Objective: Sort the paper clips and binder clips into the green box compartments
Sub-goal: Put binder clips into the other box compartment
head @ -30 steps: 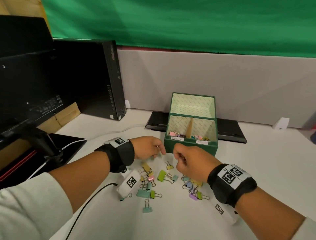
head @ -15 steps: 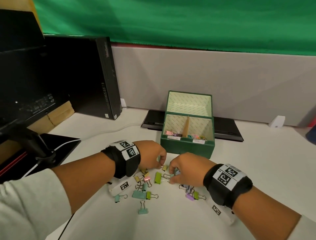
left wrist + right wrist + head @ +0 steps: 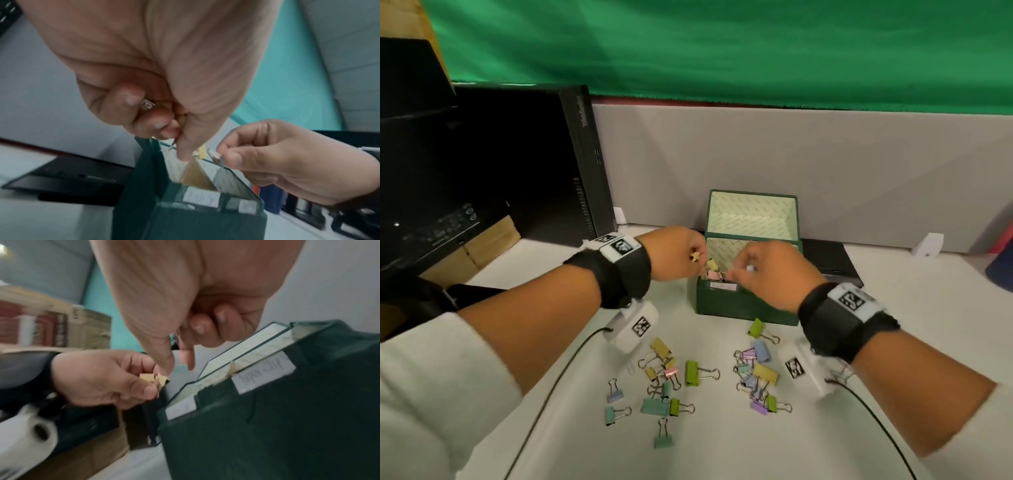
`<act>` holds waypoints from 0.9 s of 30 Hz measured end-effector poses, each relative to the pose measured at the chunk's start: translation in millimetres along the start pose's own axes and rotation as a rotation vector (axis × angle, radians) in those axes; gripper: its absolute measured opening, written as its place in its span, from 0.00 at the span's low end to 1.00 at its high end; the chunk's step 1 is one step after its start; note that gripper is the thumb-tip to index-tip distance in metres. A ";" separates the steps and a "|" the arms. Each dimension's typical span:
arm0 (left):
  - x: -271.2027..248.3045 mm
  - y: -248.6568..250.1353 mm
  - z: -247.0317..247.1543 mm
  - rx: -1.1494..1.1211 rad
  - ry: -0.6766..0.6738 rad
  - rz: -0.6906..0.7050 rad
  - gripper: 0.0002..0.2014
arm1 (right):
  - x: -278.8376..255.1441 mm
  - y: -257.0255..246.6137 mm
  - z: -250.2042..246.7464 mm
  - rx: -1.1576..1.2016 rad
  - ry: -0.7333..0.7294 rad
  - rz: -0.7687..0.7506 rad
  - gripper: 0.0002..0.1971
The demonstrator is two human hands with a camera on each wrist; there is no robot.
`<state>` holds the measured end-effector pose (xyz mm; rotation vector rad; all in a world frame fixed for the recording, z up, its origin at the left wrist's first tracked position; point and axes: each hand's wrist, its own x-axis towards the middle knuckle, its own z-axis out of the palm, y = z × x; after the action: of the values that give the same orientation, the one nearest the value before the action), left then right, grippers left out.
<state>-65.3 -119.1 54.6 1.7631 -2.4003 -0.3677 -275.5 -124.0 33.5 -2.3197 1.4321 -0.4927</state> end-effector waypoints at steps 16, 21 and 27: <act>-3.8 19.1 6.9 -0.295 0.023 -0.035 0.38 | -44.3 21.6 3.8 -0.041 -0.112 -0.134 0.08; -60.9 12.9 28.3 0.098 -0.188 0.078 0.19 | -86.2 35.4 21.0 -0.359 -0.333 -0.302 0.17; -81.4 14.4 57.2 0.193 -0.363 0.033 0.27 | -86.9 29.4 28.0 -0.301 -0.304 -0.302 0.16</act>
<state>-68.5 -31.2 6.1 1.8695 -2.7957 -0.5063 -321.6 -54.4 -13.8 -2.7235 1.0778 0.0089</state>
